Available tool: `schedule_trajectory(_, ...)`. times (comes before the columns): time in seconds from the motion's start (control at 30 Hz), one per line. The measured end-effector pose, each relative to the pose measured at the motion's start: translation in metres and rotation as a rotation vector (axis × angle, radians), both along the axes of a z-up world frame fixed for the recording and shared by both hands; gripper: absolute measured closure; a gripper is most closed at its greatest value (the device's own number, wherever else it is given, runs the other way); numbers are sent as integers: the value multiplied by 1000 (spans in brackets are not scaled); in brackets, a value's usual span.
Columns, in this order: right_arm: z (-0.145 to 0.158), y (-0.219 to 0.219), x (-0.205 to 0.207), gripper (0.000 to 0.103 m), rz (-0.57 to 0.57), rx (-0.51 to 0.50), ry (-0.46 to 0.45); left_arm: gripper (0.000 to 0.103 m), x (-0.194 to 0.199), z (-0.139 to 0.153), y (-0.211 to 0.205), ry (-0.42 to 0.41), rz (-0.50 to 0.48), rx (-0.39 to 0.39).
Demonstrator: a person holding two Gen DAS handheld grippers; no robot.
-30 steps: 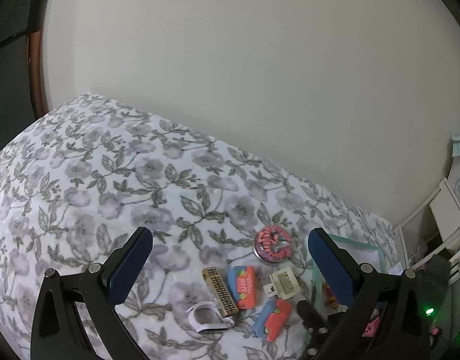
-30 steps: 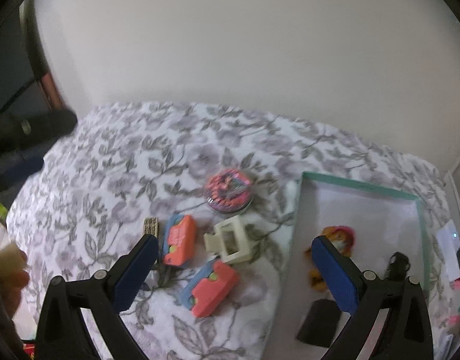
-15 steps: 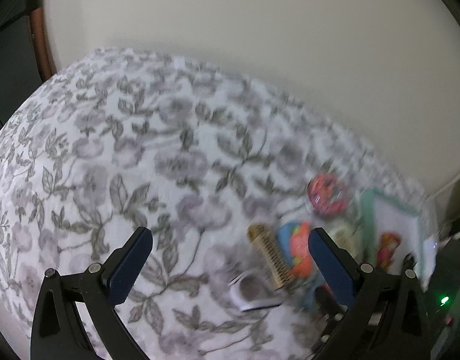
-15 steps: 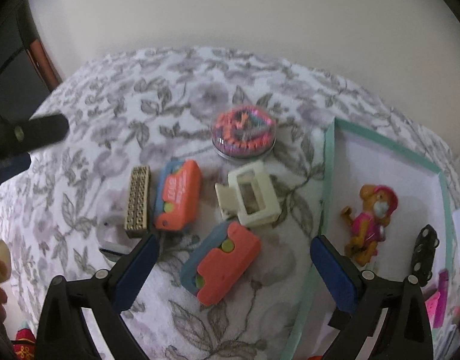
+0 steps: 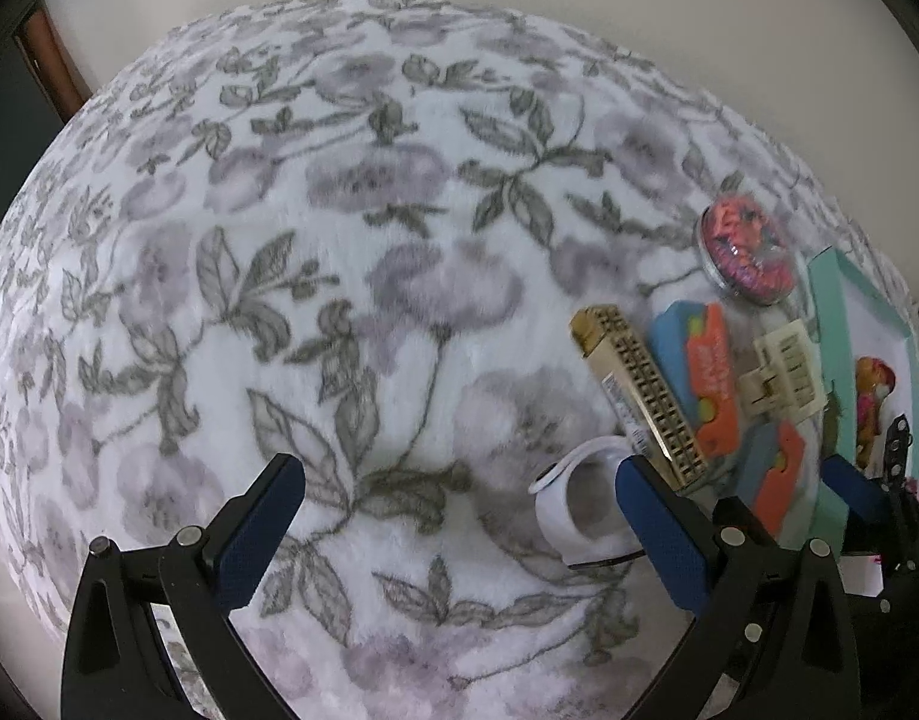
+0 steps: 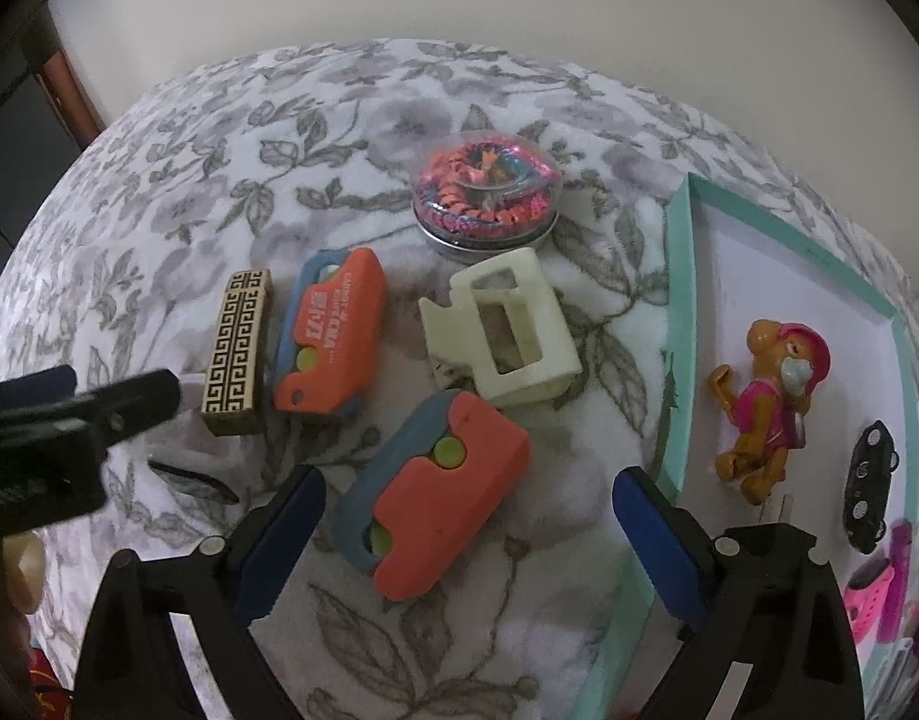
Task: Organize rigid objects
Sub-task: 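Grasp the orange-blue toy viewer with the right tool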
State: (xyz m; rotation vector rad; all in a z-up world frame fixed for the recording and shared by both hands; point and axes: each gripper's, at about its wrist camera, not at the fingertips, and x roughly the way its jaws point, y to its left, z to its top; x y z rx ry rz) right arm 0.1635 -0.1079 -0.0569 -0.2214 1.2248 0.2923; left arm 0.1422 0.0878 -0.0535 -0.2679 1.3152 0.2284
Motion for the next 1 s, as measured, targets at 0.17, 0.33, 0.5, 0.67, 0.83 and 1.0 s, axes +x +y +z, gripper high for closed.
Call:
schedule_trajectory(0.17,-8,4,1,11,-8,-5,20,0,-3,-8,-2,13,-10,17)
schedule_trajectory(0.33,-14,5,3,12,-19,-16,14,0,-4,-13,-6,17,-2,16)
schedule_trajectory(0.5,-15,5,3,12,-23,-4,2,7,-4,-24,-16,17,-22,-5)
schedule_trajectory(0.67,-13,-2,4,25,-19,5,-1,22,-2,-22,-23,11,-38,-26)
schedule_trajectory(0.83,-7,-16,8,47,-32,25,7,39,1,-15,-27,3,-60,-46)
schedule_trajectory(1.0,-6,-14,6,50,4,5,4,69,4,-7,-44,-7,-107,-58)
